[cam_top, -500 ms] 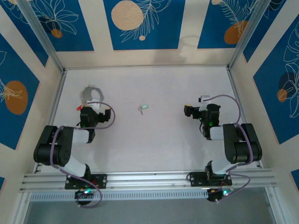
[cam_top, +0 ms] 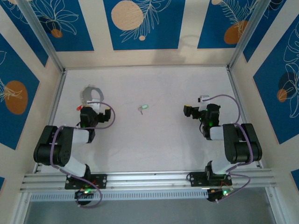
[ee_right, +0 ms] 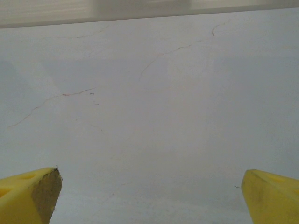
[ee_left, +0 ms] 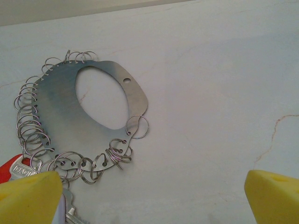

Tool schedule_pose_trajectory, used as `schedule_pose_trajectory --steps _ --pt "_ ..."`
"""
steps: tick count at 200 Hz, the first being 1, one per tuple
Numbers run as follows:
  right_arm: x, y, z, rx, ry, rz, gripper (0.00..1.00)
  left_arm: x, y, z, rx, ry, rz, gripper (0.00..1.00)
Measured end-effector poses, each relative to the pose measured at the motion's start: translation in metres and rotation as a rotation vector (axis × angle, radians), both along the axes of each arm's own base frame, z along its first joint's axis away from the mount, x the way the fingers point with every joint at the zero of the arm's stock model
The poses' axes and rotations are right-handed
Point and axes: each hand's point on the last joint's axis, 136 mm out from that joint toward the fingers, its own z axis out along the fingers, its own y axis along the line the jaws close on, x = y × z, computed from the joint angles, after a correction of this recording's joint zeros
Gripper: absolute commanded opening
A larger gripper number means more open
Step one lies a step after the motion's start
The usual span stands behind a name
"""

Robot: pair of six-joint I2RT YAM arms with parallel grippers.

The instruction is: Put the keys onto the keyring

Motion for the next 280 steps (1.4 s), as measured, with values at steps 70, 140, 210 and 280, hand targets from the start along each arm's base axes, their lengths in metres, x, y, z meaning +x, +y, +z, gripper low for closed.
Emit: schedule_pose_trajectory --steps 70,140,210,280 --pt "0.001 -0.006 0.000 0.002 0.003 -0.036 0.99 0.000 0.000 0.000 0.000 0.000 0.000 1.00" --pt "-0.018 -0.029 0.029 0.036 -0.069 -0.150 0.99 0.018 0.002 0.107 -0.011 -0.031 0.038 1.00" --pt "-0.021 -0.048 0.113 0.216 -0.056 -0.301 0.99 0.112 0.026 0.147 -0.185 0.225 0.234 1.00" --pt "-0.040 -0.046 0.071 0.267 0.244 -0.294 0.99 0.120 -0.005 -0.006 -0.299 0.668 0.130 1.00"
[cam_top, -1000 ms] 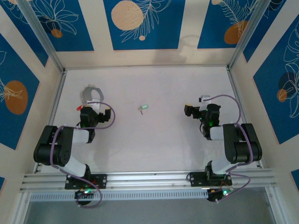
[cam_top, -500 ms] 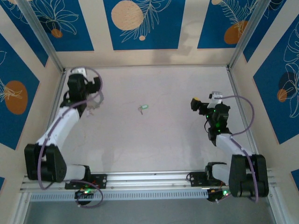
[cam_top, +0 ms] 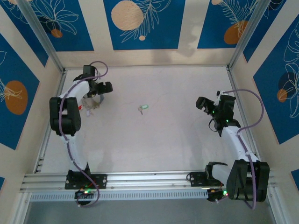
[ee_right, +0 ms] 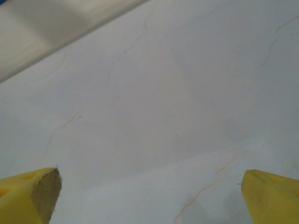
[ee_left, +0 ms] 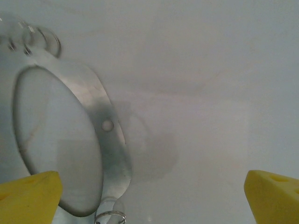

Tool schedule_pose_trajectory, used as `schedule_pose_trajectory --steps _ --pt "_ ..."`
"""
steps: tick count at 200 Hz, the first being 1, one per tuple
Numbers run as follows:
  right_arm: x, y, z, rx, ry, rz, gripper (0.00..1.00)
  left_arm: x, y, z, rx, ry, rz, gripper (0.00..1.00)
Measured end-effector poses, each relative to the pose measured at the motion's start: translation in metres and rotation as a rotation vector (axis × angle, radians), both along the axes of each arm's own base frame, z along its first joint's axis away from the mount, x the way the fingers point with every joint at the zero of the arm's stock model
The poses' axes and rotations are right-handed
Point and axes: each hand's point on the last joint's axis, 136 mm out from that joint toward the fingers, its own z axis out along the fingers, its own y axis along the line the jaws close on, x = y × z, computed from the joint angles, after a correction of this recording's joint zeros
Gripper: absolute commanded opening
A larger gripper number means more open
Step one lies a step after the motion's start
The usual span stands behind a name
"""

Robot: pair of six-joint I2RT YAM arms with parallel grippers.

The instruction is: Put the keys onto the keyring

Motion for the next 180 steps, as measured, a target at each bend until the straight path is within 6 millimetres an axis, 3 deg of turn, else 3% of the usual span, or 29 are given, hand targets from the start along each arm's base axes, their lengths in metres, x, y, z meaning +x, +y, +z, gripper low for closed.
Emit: schedule_pose_trajectory --steps 42,70,126,156,180 --pt "-0.003 0.013 -0.002 0.043 0.039 0.061 0.99 -0.006 -0.010 -0.016 -0.059 0.023 -0.022 1.00" --pt "-0.005 0.017 -0.006 0.059 0.057 0.080 0.99 -0.021 -0.017 -0.037 -0.098 0.068 -0.020 1.00" --pt "-0.010 0.018 -0.011 0.066 0.087 0.083 0.99 -0.032 -0.048 -0.034 -0.097 -0.033 -0.012 1.00" --pt "-0.013 0.018 -0.015 0.069 0.105 0.082 0.99 -0.060 -0.110 -0.032 -0.146 -0.057 -0.061 1.00" --pt "-0.017 0.019 -0.015 0.076 0.116 0.076 0.99 -0.117 -0.190 -0.026 -0.244 -0.015 -0.186 1.00"
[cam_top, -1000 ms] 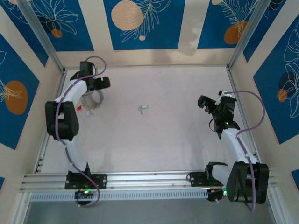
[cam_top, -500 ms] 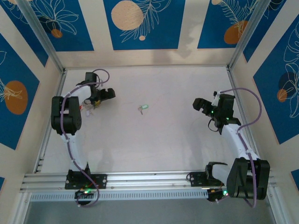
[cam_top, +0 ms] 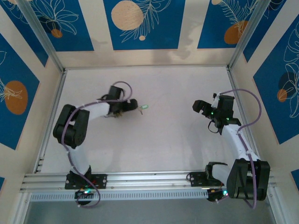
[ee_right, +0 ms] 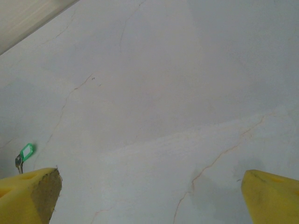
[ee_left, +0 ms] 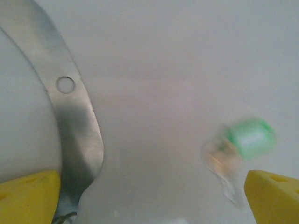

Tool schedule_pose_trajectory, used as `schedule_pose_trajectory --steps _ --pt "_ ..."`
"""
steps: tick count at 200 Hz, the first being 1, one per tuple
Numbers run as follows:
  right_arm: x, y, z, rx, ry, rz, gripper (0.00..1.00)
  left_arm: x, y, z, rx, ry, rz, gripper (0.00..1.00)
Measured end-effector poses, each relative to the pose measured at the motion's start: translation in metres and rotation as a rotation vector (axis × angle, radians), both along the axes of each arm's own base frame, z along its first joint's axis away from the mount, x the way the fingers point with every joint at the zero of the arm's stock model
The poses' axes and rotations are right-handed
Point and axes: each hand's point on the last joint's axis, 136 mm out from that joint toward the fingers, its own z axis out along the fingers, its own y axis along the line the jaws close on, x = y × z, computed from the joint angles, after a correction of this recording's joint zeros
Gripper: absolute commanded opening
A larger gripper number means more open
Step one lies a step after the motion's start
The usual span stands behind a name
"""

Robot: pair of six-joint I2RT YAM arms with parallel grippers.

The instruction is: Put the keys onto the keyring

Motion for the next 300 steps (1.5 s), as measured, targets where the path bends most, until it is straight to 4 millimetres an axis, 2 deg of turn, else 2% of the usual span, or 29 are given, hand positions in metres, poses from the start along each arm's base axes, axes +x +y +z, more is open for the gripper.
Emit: schedule_pose_trajectory --steps 18,26,39,52,84,103,124,139,158,172,182,201,216,239,300 --pt "-0.004 0.000 0.002 0.007 0.005 -0.010 0.99 -0.054 -0.057 0.007 -0.061 0.052 -0.123 1.00" --pt "-0.006 0.000 0.003 0.009 0.007 -0.012 0.99 -0.075 -0.075 0.013 -0.082 0.066 -0.165 1.00" --pt "-0.010 0.002 0.001 0.012 0.023 -0.010 0.99 -0.099 -0.089 0.023 -0.115 0.082 -0.195 1.00" --pt "-0.015 0.005 -0.003 0.014 0.050 -0.002 1.00 -0.111 -0.089 0.035 -0.145 0.090 -0.187 1.00" --pt "-0.024 0.027 -0.013 0.031 0.162 0.090 0.83 -0.119 -0.074 0.074 -0.185 0.054 -0.146 1.00" --pt "-0.023 0.055 -0.012 0.035 0.211 0.192 0.73 -0.119 -0.056 0.110 -0.192 -0.005 -0.139 1.00" --pt "-0.031 0.101 -0.015 0.048 0.260 0.343 0.58 -0.102 -0.025 0.161 -0.202 -0.112 -0.104 1.00" --pt "-0.045 0.142 -0.022 0.085 0.315 0.464 0.51 -0.087 0.004 0.195 -0.191 -0.206 -0.063 1.00" --pt "-0.071 0.189 -0.037 0.160 0.410 0.570 0.43 -0.077 0.036 0.217 -0.140 -0.296 -0.022 1.00" --pt "-0.094 0.216 -0.050 0.223 0.483 0.612 0.36 -0.077 0.049 0.216 -0.087 -0.318 -0.022 1.00" --pt "-0.113 0.228 -0.061 0.273 0.544 0.614 0.31 -0.077 0.052 0.209 -0.052 -0.323 -0.035 1.00" --pt "-0.142 0.234 -0.084 0.349 0.655 0.573 0.26 -0.078 0.056 0.188 0.005 -0.303 -0.058 1.00" --pt "-0.153 0.233 -0.097 0.392 0.721 0.517 0.24 -0.079 0.059 0.170 0.042 -0.282 -0.070 1.00" --pt "-0.150 0.235 -0.103 0.438 0.745 0.461 0.24 -0.083 0.064 0.149 0.087 -0.254 -0.077 1.00" --pt "-0.129 0.249 -0.118 0.511 0.783 0.383 0.19 -0.083 0.066 0.148 0.092 -0.272 -0.079 1.00"
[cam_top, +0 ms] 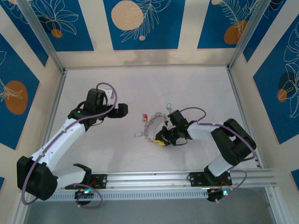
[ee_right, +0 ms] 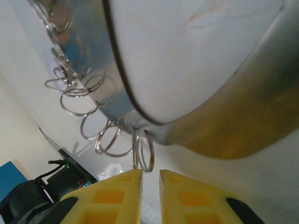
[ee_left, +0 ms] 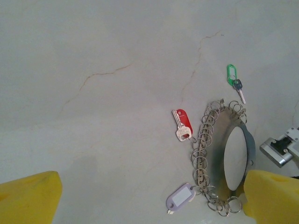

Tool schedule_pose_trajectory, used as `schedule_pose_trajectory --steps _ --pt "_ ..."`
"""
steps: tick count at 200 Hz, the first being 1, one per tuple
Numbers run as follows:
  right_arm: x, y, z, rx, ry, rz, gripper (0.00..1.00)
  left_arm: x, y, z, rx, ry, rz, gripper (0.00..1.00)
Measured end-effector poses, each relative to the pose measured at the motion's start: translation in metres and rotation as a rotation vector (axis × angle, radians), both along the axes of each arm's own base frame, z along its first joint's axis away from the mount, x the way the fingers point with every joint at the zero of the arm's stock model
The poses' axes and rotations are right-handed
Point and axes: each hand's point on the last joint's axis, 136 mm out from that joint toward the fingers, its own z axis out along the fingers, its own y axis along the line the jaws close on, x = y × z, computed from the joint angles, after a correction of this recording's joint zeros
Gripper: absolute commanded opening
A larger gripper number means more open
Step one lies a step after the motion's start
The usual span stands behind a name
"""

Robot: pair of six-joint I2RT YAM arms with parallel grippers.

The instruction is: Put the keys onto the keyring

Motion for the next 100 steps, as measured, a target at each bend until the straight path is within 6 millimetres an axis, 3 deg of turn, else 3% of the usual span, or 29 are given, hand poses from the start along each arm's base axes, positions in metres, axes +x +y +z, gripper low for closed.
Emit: schedule_pose_trajectory --steps 100 --pt "0.012 0.007 -0.003 -0.015 -0.004 -0.046 0.15 -0.001 0.000 -0.003 0.016 -0.004 -0.020 1.00"
